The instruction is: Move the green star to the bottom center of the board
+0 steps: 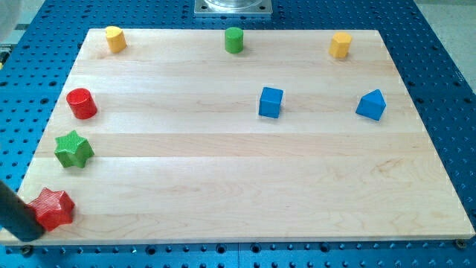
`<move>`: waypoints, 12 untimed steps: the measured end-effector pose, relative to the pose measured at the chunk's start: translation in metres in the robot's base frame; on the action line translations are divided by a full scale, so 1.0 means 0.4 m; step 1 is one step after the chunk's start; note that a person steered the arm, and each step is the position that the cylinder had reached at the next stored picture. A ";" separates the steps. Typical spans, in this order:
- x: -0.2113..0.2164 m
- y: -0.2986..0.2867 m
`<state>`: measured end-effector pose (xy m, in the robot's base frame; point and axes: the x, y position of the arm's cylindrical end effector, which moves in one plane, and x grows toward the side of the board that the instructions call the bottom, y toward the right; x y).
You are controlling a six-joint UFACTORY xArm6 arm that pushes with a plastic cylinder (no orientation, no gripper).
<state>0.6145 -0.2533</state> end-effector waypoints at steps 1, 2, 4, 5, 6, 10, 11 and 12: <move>-0.034 0.011; -0.070 0.014; -0.172 -0.128; -0.286 -0.068; -0.342 0.010; -0.304 0.054; -0.264 0.064; -0.264 0.145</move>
<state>0.5087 -0.1954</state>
